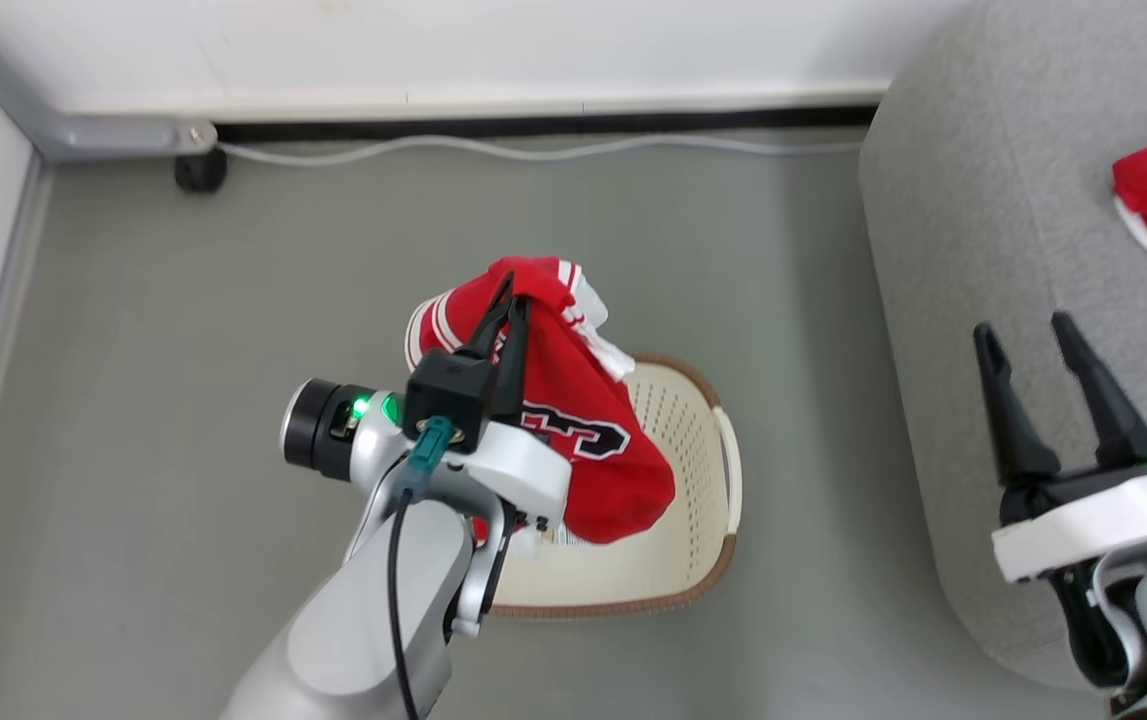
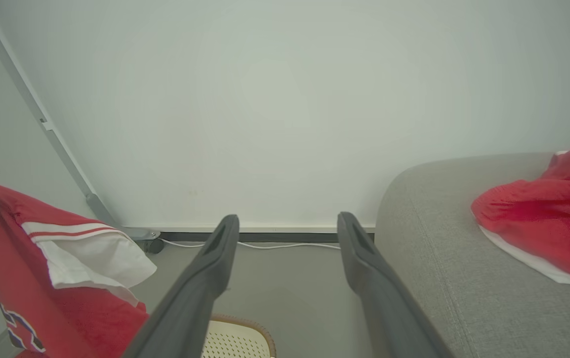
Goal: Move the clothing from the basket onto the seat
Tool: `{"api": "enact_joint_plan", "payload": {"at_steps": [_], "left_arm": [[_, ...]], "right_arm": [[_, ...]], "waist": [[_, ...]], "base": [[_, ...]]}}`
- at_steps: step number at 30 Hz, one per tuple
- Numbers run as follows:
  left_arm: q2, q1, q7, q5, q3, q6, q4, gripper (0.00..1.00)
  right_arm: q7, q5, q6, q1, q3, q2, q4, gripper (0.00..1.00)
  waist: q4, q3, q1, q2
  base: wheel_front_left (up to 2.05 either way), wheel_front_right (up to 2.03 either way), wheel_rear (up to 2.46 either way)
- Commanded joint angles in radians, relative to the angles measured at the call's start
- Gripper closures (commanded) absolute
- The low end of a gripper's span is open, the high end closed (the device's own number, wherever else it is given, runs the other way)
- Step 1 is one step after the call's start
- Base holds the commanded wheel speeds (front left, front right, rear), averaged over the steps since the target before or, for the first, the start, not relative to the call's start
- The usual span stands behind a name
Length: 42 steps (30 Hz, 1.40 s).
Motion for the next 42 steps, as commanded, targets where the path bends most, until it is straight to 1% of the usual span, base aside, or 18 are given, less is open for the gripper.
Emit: {"api": "enact_joint_plan", "payload": {"at_steps": [1, 8, 16, 19, 22, 25, 29, 35, 38, 42], "left_arm": [[0.017, 0.009, -0.01, 0.013, 0.049, -0.019, -0.042, 1.0], [0.036, 0.058, -0.01, 0.039, 0.105, -0.084, -0.105, 1.0], [0.048, 0.081, -0.01, 0.043, 0.127, -0.136, -0.187, 1.0], [0.057, 0.075, -0.01, 0.045, 0.124, -0.145, -0.208, 1.0], [0.066, 0.068, -0.004, 0.05, 0.122, -0.145, -0.232, 1.0], [0.069, 0.064, 0.004, 0.052, 0.118, -0.141, -0.257, 1.0], [0.066, 0.058, 0.013, 0.056, 0.106, -0.137, -0.282, 1.0], [0.06, 0.044, 0.018, 0.06, 0.092, -0.135, -0.299, 1.0], [0.06, 0.037, 0.018, 0.064, 0.084, -0.136, -0.299, 1.0], [0.057, 0.026, 0.022, 0.068, 0.071, -0.14, -0.297, 1.0]], "right_arm": [[-0.006, -0.017, 0.004, 0.024, 0.013, -0.002, -0.004, 0.0], [-0.006, -0.059, 0.004, 0.061, 0.001, 0.05, 0.057, 0.0], [-0.006, -0.087, 0.004, 0.097, -0.018, 0.088, 0.096, 0.0], [-0.006, -0.093, 0.004, 0.109, -0.029, 0.098, 0.106, 0.0], [-0.006, -0.096, 0.004, 0.117, -0.033, 0.106, 0.112, 0.0], [-0.006, -0.094, 0.004, 0.11, -0.013, 0.115, 0.103, 0.0], [-0.006, -0.065, 0.004, 0.089, 0.064, 0.117, 0.055, 0.0], [-0.006, 0.014, 0.004, 0.036, 0.255, 0.074, -0.035, 0.0], [-0.006, 0.049, 0.004, 0.002, 0.351, 0.049, -0.052, 0.0], [-0.006, 0.092, 0.004, -0.053, 0.469, 0.016, -0.042, 0.0]], "waist": [[0.0, -0.069, 0.0, 0.0], [-0.002, -0.153, 0.0, 0.0], [-0.006, -0.199, 0.0, 0.0], [-0.004, -0.208, 0.0, 0.0], [-0.005, -0.211, 0.0, 0.0], [-0.007, -0.211, 0.0, 0.0], [-0.007, -0.207, 0.0, 0.0], [-0.001, -0.201, 0.0, 0.0], [0.004, -0.201, 0.0, 0.0], [0.015, -0.199, 0.0, 0.0]], "base": [[0.0, 0.0, 0.0], [0.0, 0.0, 0.0], [0.0, 0.0, 0.0], [0.0, 0.0, 0.0], [0.0, 0.0, 0.0], [0.0, 0.0, 0.0], [0.0, 0.0, 0.0], [0.0, 0.0, 0.0], [0.0, 0.0, 0.0], [0.0, 0.0, 0.0]]}}
